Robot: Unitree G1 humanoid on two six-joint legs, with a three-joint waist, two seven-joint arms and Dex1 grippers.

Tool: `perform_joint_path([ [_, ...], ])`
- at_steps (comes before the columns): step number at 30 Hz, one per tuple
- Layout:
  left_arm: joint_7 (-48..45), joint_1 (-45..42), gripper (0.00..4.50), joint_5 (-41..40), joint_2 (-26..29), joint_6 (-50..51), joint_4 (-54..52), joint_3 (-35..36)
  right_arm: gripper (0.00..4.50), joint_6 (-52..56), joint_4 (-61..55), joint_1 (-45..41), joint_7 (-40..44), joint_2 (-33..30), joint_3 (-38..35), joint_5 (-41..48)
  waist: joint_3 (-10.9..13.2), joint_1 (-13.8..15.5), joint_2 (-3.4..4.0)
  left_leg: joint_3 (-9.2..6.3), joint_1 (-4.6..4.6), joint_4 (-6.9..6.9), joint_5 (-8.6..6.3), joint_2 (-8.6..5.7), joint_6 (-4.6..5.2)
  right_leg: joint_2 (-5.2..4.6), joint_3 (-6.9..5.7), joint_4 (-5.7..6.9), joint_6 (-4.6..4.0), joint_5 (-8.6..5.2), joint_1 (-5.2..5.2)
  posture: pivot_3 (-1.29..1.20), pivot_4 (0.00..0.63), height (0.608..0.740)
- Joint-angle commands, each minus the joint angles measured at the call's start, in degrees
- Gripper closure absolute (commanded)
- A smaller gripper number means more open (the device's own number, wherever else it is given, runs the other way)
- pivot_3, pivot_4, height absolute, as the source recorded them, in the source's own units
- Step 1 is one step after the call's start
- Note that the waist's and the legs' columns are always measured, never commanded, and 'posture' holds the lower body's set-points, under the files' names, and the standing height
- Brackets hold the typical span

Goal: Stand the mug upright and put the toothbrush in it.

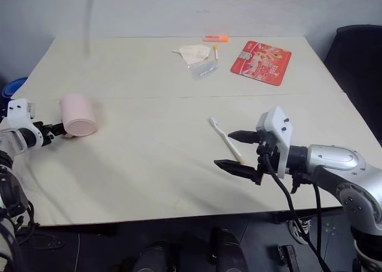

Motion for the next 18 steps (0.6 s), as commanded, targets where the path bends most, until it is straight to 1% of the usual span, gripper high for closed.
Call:
perform_joint_path([
  [1, -0.4, -0.3, 2.16, -0.3, -0.9, 1.9, -0.1, 0.0, 0.00, -1.1, -2.1, -0.8, 0.1, -1.0, -1.4, 0.8, 0.0, 0.0, 0.00, 0.00, 0.00, 0.00, 0.00, 0.00, 0.00, 0.00, 0.00, 0.00, 0.00, 0.00, 0.00, 0.00, 0.150, 0.740],
  [2, -0.5, -0.2, 2.38, -0.1, -1.0, 2.0, -0.2, -0.1, 0.00, -1.3, -2.1, -0.8, 0.2, -1.1, -1.3, 0.6, 0.0, 0.1, 0.00, 0.00, 0.00, 0.00, 0.00, 0.00, 0.00, 0.00, 0.00, 0.01, 0.00, 0.00, 0.00, 0.00, 0.150, 0.740],
  [6, -0.4, -0.1, 3.63, -0.3, -1.1, 2.4, -0.4, 0.2, 0.00, -1.7, -1.9, -1.1, 0.4, -1.4, -1.3, 0.3, 0.0, 0.0, 0.00, 0.01, 0.01, 0.01, 0.00, -0.01, 0.00, -0.01, 0.01, 0.02, 0.00, 0.00, 0.00, 0.00, 0.150, 0.740],
  [9, -0.4, -0.2, 4.47, -0.9, -1.0, 2.9, -0.6, 0.8, 0.00, -2.1, -1.6, -1.3, 0.3, -1.5, -1.2, -0.1, 0.0, -0.1, 0.00, 0.03, 0.03, 0.01, 0.00, 0.00, -0.01, -0.01, 0.03, 0.05, -0.01, 0.00, 0.00, 0.00, 0.150, 0.740],
  [15, -1.5, -1.0, 4.49, -2.1, -0.7, 5.5, -1.6, 1.8, 0.00, -2.6, -1.5, -1.0, 0.2, -1.6, -1.1, -0.3, 0.0, 0.0, 0.02, 0.04, 0.06, 0.02, 0.02, -0.01, -0.02, -0.01, 0.06, 0.09, -0.01, -0.01, 0.01, 0.00, 0.150, 0.740],
  [18, -4.7, -1.5, 4.49, -2.4, -1.1, 5.6, -3.7, 1.3, 0.00, -1.4, -0.7, -1.0, 0.5, -1.8, -2.0, 1.5, 0.0, 0.1, 0.02, 0.04, 0.05, 0.02, 0.02, -0.01, -0.02, -0.01, 0.05, 0.08, -0.01, -0.01, 0.01, 0.00, 0.150, 0.740],
])
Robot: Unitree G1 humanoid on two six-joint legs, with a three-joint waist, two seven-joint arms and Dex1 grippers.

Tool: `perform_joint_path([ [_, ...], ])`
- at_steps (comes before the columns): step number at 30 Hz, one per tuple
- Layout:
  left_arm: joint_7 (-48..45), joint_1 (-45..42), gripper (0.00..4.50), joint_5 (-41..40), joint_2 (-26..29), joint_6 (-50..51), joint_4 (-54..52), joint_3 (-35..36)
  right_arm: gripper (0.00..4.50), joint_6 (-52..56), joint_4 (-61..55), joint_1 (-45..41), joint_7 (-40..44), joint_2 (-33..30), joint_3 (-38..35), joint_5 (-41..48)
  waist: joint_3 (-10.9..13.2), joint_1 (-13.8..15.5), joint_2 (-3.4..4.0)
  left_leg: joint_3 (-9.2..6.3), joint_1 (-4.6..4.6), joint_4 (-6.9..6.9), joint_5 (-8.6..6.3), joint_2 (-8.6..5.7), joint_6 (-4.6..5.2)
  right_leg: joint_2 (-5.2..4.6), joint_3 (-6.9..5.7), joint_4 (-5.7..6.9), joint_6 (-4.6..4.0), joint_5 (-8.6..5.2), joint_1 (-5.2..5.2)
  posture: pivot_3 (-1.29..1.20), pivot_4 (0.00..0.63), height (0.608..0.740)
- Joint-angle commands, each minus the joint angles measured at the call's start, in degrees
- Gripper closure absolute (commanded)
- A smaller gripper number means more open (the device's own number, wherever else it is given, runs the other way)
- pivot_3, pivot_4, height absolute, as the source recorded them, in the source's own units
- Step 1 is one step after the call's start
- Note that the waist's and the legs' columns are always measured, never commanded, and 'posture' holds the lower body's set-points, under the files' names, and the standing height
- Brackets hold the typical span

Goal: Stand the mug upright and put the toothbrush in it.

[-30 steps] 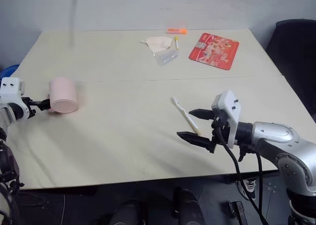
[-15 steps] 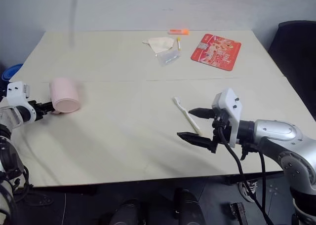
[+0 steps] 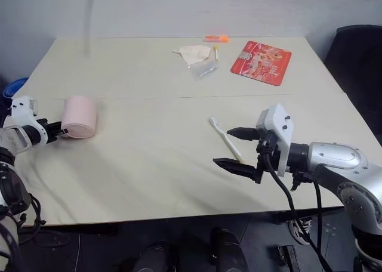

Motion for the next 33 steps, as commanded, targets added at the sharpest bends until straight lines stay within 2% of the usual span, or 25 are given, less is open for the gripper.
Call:
perform_joint_path([
  [1, -4.4, -0.8, 4.49, -0.8, -0.6, 0.8, -3.2, -0.9, 0.00, 0.5, 0.4, -0.3, 0.3, -1.1, -2.6, 2.5, 0.0, 0.0, 0.00, 0.00, 0.00, 0.00, 0.00, 0.00, 0.00, 0.00, 0.00, 0.00, 0.00, 0.00, 0.00, 0.00, 0.150, 0.740],
  [4, -8.9, -0.6, 4.49, -3.0, -2.2, 1.2, -9.2, -0.8, 0.00, 1.4, 1.2, 0.0, 0.2, -1.6, -3.9, 3.9, 0.0, 0.3, -0.01, -0.01, -0.03, 0.02, 0.00, 0.00, 0.00, 0.00, -0.02, -0.01, 0.00, 0.00, 0.00, 0.00, 0.150, 0.740],
  [6, -11.1, 3.3, 4.49, -5.2, -5.2, -2.7, -21.0, -0.4, 0.00, 0.9, 1.0, 0.7, 0.1, -2.4, -4.5, 2.8, 0.0, 0.5, -0.01, -0.01, -0.07, 0.05, 0.00, 0.00, 0.00, 0.00, -0.01, -0.02, 0.00, 0.00, -0.02, 0.00, 0.150, 0.740],
  [9, -3.9, 11.6, 4.49, -8.7, -14.0, -4.7, -43.1, 1.8, 0.00, -0.2, 1.1, 1.9, -0.7, -2.9, -4.7, 0.8, 0.0, 0.7, -0.02, -0.06, -0.09, 0.05, -0.02, 0.05, -0.01, -0.03, 0.02, -0.02, 0.00, 0.00, -0.03, 0.00, 0.150, 0.740],
  [11, -0.1, 18.1, 4.49, -8.9, -20.1, -7.1, -56.4, 0.7, 0.00, -0.5, 0.9, 2.5, -0.8, -3.0, -4.6, 0.1, 0.0, 0.9, -0.02, -0.22, -0.06, 0.05, -0.02, 0.10, 0.01, -0.16, 0.13, -0.01, 0.04, 0.02, -0.03, 0.00, 0.150, 0.740],
  [15, 9.9, 28.0, 4.49, -4.7, -31.1, -12.8, -74.1, -4.2, 0.00, -0.5, 0.6, 3.6, -1.0, -3.2, -5.0, -0.2, 0.0, 0.7, -0.02, -0.30, 0.03, 0.12, -0.04, 0.02, 0.05, -0.09, 0.27, 0.04, 0.08, 0.05, -0.02, 0.00, 0.150, 0.740],
  [18, 15.0, 32.2, 4.49, -1.2, -35.5, -17.2, -79.3, -7.1, 0.00, -0.3, 0.5, 4.2, -1.4, -3.4, -5.3, 0.0, 0.0, 0.8, -0.02, -0.33, 0.08, 0.12, -0.01, 0.03, -0.01, -0.06, 0.31, 0.09, 0.06, 0.05, -0.01, 0.00, 0.150, 0.740],
  [22, 17.7, 36.0, 4.49, 1.2, -38.2, -22.0, -82.1, -9.8, 0.00, 0.0, 0.4, 4.6, -1.5, -3.7, -5.6, 0.5, 0.0, 1.0, -0.01, -0.35, 0.09, 0.12, 0.00, 0.06, 0.00, -0.06, 0.34, 0.08, 0.04, 0.06, 0.00, 0.00, 0.150, 0.740],
  [33, 19.2, 42.2, 4.49, 5.4, -40.5, -35.8, -71.8, -14.1, 0.00, 0.5, 2.8, 1.0, -1.6, -2.9, -2.8, 0.5, 0.0, 1.2, -0.01, -0.48, 0.03, 0.12, 0.00, 0.11, 0.21, -0.20, 0.18, -0.20, 0.04, 0.06, 0.04, 0.00, 0.150, 0.740],
])
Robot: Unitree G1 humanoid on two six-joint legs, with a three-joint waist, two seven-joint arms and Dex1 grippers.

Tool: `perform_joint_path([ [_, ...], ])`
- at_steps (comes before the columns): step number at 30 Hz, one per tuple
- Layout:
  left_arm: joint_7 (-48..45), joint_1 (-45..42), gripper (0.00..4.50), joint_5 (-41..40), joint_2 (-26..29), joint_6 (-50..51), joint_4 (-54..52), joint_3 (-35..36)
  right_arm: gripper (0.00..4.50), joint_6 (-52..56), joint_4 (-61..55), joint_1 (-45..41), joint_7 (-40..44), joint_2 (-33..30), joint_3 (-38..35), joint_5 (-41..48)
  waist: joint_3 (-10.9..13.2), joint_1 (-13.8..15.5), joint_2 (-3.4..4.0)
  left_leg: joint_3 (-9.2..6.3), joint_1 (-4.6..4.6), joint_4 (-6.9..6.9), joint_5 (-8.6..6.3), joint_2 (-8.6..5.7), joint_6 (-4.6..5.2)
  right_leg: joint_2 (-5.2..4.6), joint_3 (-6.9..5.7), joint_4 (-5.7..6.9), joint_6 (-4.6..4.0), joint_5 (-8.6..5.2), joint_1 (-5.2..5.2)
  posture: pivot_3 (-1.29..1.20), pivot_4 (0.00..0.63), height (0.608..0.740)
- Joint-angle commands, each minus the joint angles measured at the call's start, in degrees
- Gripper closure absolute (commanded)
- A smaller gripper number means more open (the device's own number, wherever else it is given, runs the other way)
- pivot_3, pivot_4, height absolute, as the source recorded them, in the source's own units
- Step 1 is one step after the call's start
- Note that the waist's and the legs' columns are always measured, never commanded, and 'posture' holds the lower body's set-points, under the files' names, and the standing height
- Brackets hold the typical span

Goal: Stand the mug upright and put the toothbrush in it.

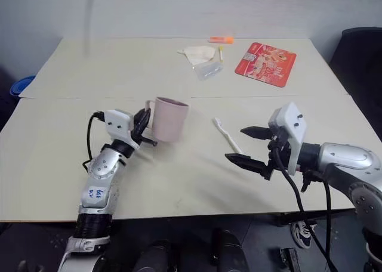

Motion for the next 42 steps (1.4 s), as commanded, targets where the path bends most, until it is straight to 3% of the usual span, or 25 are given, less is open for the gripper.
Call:
perform_joint_path([
  [1, 0.7, 1.2, 4.49, 0.6, -0.1, -4.6, -0.2, 0.0, 0.00, -0.1, 0.5, -1.2, 0.2, -0.3, -0.1, 0.0, 0.0, 0.0, 0.00, -0.01, -0.02, -0.01, 0.00, 0.02, 0.00, 0.00, -0.02, -0.04, 0.00, 0.00, 0.00, 0.00, 0.150, 0.740],
  [7, -0.9, 4.5, 4.49, 1.6, 1.7, -7.4, -0.3, -1.0, 0.00, -0.7, 1.9, -2.4, 1.2, -0.4, 1.5, -0.7, 0.0, -0.1, 0.01, -0.03, 0.00, -0.04, -0.01, 0.05, 0.03, -0.06, -0.04, -0.06, 0.00, 0.00, 0.01, 0.00, 0.150, 0.740],
  [15, -5.0, 8.7, 2.27, -0.1, 5.0, -7.7, -3.8, -1.1, 0.00, -1.3, 3.2, -2.5, 2.6, 0.4, 3.6, -2.1, 0.0, -0.1, 0.02, -0.03, -0.01, -0.06, -0.01, 0.05, 0.06, -0.11, -0.06, -0.11, 0.00, 0.00, 0.01, 0.00, 0.150, 0.740],
  [22, -7.8, 13.1, 0.17, -1.9, 9.7, -2.0, -8.8, 1.6, 0.00, -2.1, 4.4, -3.5, 3.1, 1.9, 5.9, -3.8, 0.0, -0.1, 0.03, -0.06, -0.01, -0.11, -0.01, 0.03, 0.08, -0.49, -0.13, -0.13, 0.00, 0.00, 0.00, 0.00, 0.150, 0.740],
  [28, -12.8, 16.3, 0.02, -7.4, 15.2, 7.1, -15.4, 5.2, 0.00, -1.9, 7.2, -6.2, 0.7, 4.1, 9.4, -8.4, 0.0, -0.2, 0.05, -0.05, -0.01, -0.12, -0.01, 0.03, 0.08, -0.52, -0.14, -0.14, -0.01, -0.01, -0.01, 0.00, 0.150, 0.740],
  [33, -31.3, 24.1, 0.02, -25.8, 31.9, 25.6, -27.9, 13.8, 0.00, 2.2, 10.0, -10.9, -5.5, 7.3, 14.1, -13.4, 0.0, -1.5, 0.08, -0.06, -0.04, -0.22, -0.02, 0.08, 0.01, -0.51, -0.15, -0.12, -0.08, -0.05, -0.07, 0.00, 0.150, 0.740],
  [37, -50.4, 26.6, 0.02, -32.4, 49.8, 30.5, -24.9, 24.0, 0.00, 4.7, 14.8, -16.4, -10.0, 11.7, 18.3, -18.1, 0.1, -1.7, 0.15, -0.08, -0.03, -0.22, 0.00, 0.07, -0.08, -0.49, -0.22, -0.09, -0.20, -0.13, -0.11, 0.00, 0.150, 0.740],
  [42, -61.1, 15.7, 0.02, -39.4, 62.5, 35.6, -16.8, 27.3, 0.00, 5.8, 25.4, -23.8, -12.7, 17.4, 24.1, -25.0, 0.2, -1.5, 0.49, -0.03, -0.12, -0.27, -0.02, -0.04, -0.06, -0.20, -0.27, -0.17, -0.18, -0.15, -0.14, 0.00, 0.150, 0.740],
])
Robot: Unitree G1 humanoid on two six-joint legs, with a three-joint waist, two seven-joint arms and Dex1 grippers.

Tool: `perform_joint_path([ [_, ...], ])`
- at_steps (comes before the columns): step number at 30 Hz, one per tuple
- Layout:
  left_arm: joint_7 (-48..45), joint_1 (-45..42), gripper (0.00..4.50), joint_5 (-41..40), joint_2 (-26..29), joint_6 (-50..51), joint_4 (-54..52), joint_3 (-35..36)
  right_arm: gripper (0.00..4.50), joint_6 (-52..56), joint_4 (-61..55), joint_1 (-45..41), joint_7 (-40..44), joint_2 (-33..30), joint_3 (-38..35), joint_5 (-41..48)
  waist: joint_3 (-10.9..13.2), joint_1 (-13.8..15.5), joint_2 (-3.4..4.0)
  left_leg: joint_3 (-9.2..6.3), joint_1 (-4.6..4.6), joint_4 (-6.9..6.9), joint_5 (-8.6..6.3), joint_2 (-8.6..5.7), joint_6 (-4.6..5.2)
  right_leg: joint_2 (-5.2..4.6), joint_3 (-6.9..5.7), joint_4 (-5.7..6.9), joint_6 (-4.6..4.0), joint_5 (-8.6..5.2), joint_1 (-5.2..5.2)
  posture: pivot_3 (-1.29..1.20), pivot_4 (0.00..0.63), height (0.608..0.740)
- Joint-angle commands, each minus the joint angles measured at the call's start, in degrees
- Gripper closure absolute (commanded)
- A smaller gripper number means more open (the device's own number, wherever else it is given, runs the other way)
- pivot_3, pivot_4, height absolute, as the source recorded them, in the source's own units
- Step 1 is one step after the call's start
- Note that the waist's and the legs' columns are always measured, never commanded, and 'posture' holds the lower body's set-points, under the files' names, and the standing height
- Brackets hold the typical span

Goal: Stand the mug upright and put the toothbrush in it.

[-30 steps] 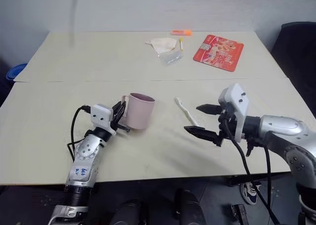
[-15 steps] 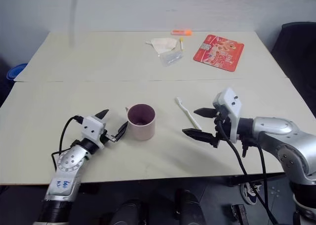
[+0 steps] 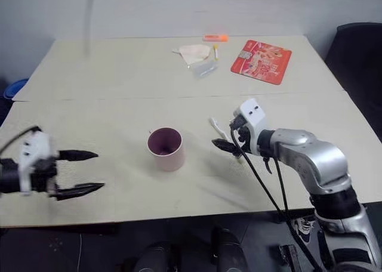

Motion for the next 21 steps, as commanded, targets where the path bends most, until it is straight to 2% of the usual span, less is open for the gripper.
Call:
perform_joint_path([
  [1, -7.3, -8.6, 0.02, -6.9, 6.2, 3.5, 3.2, 1.3, 0.00, 1.0, 6.9, -5.4, -1.5, 3.2, 3.4, -4.7, 0.0, -0.2, -0.02, 0.02, -0.02, 0.01, 0.00, 0.01, -0.01, 0.06, 0.00, 0.01, 0.00, 0.00, -0.01, 0.00, 0.150, 0.740],
  [5, -8.0, -18.2, 0.02, -12.5, 8.1, 7.7, 3.5, -1.6, 0.00, 0.5, 15.2, -9.1, -0.8, 6.4, 5.1, -7.9, 0.0, -0.5, 0.04, 0.05, -0.10, -0.05, -0.05, 0.02, -0.11, 0.33, 0.08, 0.03, 0.05, 0.03, -0.04, 0.00, 0.150, 0.740],
  [9, -8.5, -21.7, 0.02, -13.2, 8.4, 8.7, 2.7, -3.3, 0.00, -1.7, 23.1, -10.9, -1.0, 9.1, 5.5, -11.5, 0.0, -1.5, 0.03, 0.26, -0.21, -0.08, -0.10, 0.04, -0.21, 0.49, -0.02, -0.07, 0.04, 0.01, -0.07, 0.00, 0.150, 0.740],
  [12, -9.3, -22.4, 0.00, -13.1, 8.4, 8.9, 2.2, -3.9, 0.59, -2.1, 24.2, -10.5, 0.2, 10.5, 5.1, -12.0, 0.0, -1.9, 0.03, 0.33, -0.13, -0.05, -0.08, 0.05, -0.25, 0.50, 0.08, 0.01, 0.04, 0.01, -0.08, 0.00, 0.150, 0.740],
  [14, -9.2, -22.8, 0.00, -12.3, 8.2, 8.2, 2.2, -4.6, 1.17, -1.8, 23.0, -9.8, 1.0, 10.8, 5.3, -12.1, 0.0, -1.9, 0.03, 0.31, -0.06, -0.05, -0.05, 0.06, -0.29, 0.51, 0.14, 0.08, 0.03, 0.00, -0.07, 0.00, 0.150, 0.740],
  [21, -5.6, -26.7, 0.00, -7.3, 5.3, 4.6, 5.0, -9.6, 3.52, -0.5, 20.5, -9.3, 0.9, 12.7, 4.2, -12.6, 0.0, -2.1, 0.03, 0.24, 0.05, -0.07, -0.01, 0.09, -0.39, 0.55, 0.25, 0.26, -0.04, -0.04, -0.08, 0.00, 0.150, 0.740],
])
